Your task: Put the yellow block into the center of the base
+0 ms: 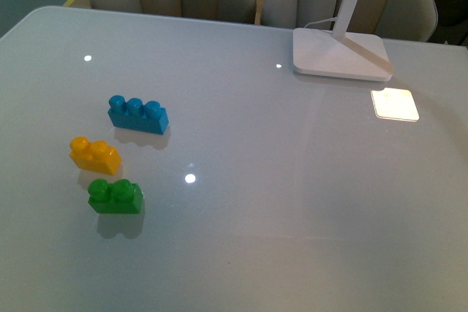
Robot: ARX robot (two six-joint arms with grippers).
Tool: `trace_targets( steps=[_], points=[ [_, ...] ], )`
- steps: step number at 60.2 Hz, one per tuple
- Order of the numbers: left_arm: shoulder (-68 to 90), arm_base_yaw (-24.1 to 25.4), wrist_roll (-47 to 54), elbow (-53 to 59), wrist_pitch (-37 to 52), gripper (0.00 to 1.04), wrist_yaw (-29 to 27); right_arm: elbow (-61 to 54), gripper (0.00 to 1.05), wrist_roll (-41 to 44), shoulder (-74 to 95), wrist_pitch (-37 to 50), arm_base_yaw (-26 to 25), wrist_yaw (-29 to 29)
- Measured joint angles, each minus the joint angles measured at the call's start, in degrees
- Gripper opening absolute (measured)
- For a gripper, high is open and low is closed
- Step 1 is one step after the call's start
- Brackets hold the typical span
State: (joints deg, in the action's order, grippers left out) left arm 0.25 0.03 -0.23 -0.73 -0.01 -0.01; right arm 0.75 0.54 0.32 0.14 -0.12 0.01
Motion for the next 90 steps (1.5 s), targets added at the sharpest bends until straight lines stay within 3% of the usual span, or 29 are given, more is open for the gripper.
trace_targets(
  steps=[52,54,58,61,64,69,77,90],
  points=[
    [0.0,0.0,0.0,0.0,0.0,0.97,0.0,0.0,0.96,0.0,0.0,0.0,0.0,-0.1],
    [0.0,0.0,0.0,0.0,0.0,0.97,0.0,1.0,0.96,1.9,1.5,-2.8,-1.2,-5.4],
    [0.0,0.0,0.0,0.0,0.0,0.97,0.1,6.9,0.96,10.7,12.3,-17.9,-6.0,-27.4],
    [0.0,0.0,0.0,0.0,0.0,0.97,0.0,7.4,0.96,15.5,15.4,-21.2,-8.9,-37.4],
    [0.0,0.0,0.0,0.0,0.0,0.97,0.0,8.0,0.96,17.9,17.8,-19.3,-12.2,-41.2],
    [0.0,0.0,0.0,0.0,0.0,0.97,0.0,9.7,0.96,21.1,25.7,-11.7,-18.6,-44.0],
    [0.0,0.0,0.0,0.0,0.0,0.97,0.0,14.2,0.96,26.8,46.2,3.1,-28.1,-42.3],
    [0.0,0.0,0.0,0.0,0.0,0.97,0.0,25.1,0.96,32.3,81.4,18.5,-35.8,-35.7]
  ],
)
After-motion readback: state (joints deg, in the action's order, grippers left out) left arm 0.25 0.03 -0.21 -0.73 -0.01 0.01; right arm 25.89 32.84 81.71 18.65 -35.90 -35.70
